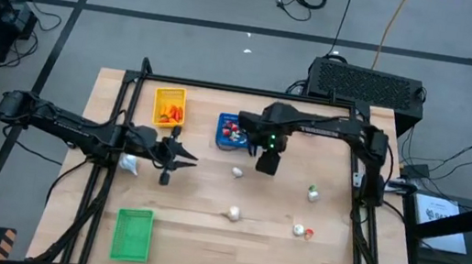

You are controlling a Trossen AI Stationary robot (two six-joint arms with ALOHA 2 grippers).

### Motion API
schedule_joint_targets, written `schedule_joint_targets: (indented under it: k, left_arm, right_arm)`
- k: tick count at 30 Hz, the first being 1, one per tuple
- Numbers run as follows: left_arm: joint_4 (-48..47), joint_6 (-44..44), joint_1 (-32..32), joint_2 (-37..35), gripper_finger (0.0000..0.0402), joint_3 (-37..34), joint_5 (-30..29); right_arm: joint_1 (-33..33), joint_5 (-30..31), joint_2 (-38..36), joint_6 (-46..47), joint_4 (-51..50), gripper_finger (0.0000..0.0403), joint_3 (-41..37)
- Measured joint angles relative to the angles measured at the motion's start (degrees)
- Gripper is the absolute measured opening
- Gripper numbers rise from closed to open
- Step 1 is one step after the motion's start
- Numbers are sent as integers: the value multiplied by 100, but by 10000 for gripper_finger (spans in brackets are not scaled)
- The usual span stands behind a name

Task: Sort produce into baskets
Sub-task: Put the brown mushroom into the blue bin

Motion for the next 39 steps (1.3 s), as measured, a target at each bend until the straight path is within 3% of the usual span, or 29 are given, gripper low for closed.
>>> schedule_joint_targets:
  k: [9, 16, 20, 25, 31, 39]
  left_arm:
    - [-292, -18, 1, 0, 86, -2, 0]
    - [-212, -23, 0, 0, 86, -2, -2]
    - [-56, -162, 1, 0, 86, -4, -7]
    - [14, -133, 0, -1, 86, -4, 2]
    - [31, 157, 29, -2, 86, -4, 20]
    - [-58, 175, 308, 0, 86, -4, 31]
  right_arm:
    - [899, 1142, -933, 788, 334, 148, -181]
    - [1247, 1862, -1831, 1092, 995, 148, -1495]
    - [634, 1858, -2426, 900, 2184, 148, -2566]
    - [-665, 1848, -2728, 1190, 3051, 150, -3328]
    - [-1942, 1397, -2456, 1594, 3456, 178, -3561]
    - [-2441, 1364, -1916, 1442, 3604, 237, -3560]
